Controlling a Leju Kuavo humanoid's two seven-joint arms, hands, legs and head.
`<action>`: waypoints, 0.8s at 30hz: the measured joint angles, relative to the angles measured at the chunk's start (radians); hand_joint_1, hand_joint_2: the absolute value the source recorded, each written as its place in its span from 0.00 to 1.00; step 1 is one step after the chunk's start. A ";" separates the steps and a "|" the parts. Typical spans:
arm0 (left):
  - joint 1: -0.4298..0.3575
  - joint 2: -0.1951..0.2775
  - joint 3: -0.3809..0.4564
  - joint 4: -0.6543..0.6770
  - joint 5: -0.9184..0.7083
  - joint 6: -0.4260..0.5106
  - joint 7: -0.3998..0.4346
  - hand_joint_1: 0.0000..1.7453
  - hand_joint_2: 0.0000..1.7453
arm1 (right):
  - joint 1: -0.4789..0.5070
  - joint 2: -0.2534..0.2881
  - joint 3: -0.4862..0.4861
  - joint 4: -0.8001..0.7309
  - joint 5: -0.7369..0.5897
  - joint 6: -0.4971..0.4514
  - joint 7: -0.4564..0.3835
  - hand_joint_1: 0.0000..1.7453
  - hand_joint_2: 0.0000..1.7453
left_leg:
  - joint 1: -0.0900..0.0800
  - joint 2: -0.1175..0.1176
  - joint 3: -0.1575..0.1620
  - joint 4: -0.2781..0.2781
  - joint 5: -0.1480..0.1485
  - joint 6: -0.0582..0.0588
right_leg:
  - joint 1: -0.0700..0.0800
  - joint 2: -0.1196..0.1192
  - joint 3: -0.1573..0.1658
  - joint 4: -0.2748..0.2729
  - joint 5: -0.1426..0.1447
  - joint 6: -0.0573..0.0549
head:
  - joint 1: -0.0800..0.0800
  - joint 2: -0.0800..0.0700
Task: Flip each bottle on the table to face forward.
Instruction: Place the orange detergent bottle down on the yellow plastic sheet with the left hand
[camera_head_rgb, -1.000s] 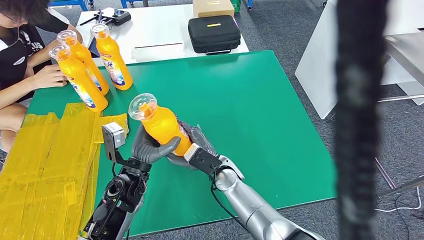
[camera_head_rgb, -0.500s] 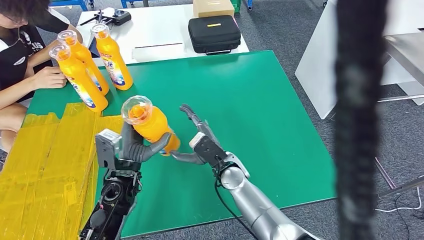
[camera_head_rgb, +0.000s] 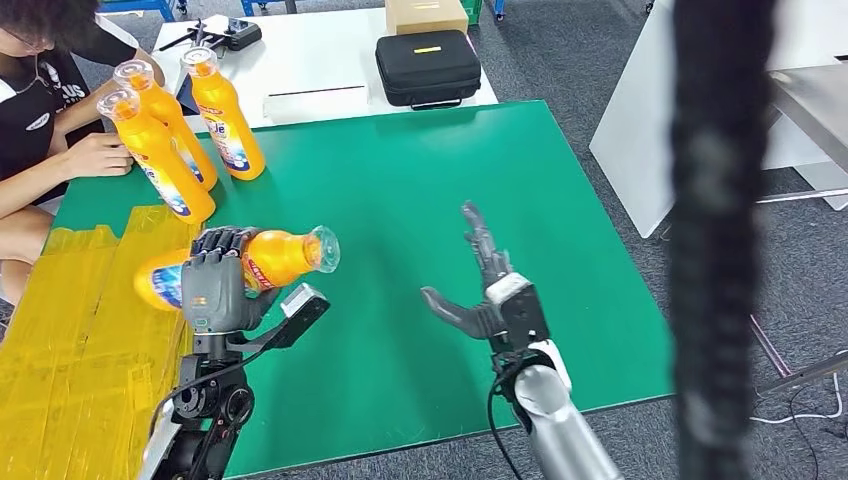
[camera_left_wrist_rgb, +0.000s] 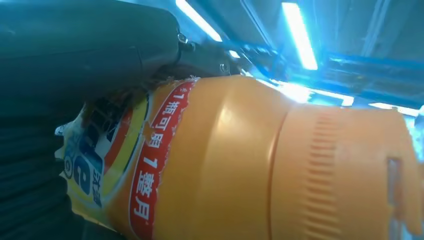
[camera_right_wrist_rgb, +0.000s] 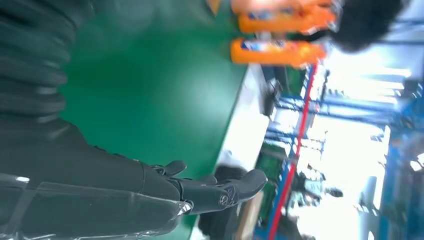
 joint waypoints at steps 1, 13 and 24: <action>-0.019 0.020 -0.012 0.025 -0.058 -0.017 0.109 1.00 1.00 | 0.015 -0.004 -0.011 -0.030 -0.006 -0.002 0.003 0.00 1.00 | 0.000 0.000 0.000 0.000 0.000 0.000 | 0.000 0.000 0.000 0.000 0.000 0.000 | 0.000 0.000; -0.192 0.228 -0.290 0.329 -0.126 -0.141 0.622 1.00 1.00 | 0.145 -0.023 -0.090 -0.211 -0.016 -0.006 -0.045 0.00 1.00 | 0.001 0.001 0.000 0.000 0.001 -0.002 | 0.001 0.000 0.000 0.000 0.001 -0.002 | 0.000 0.000; -0.244 0.257 -0.323 0.538 -0.126 -0.139 0.640 0.00 1.00 | 0.181 -0.007 -0.107 -0.270 0.118 -0.084 -0.057 0.00 1.00 | 0.001 0.001 0.000 0.000 0.001 -0.002 | 0.001 0.000 0.000 0.000 0.001 -0.002 | 0.000 0.000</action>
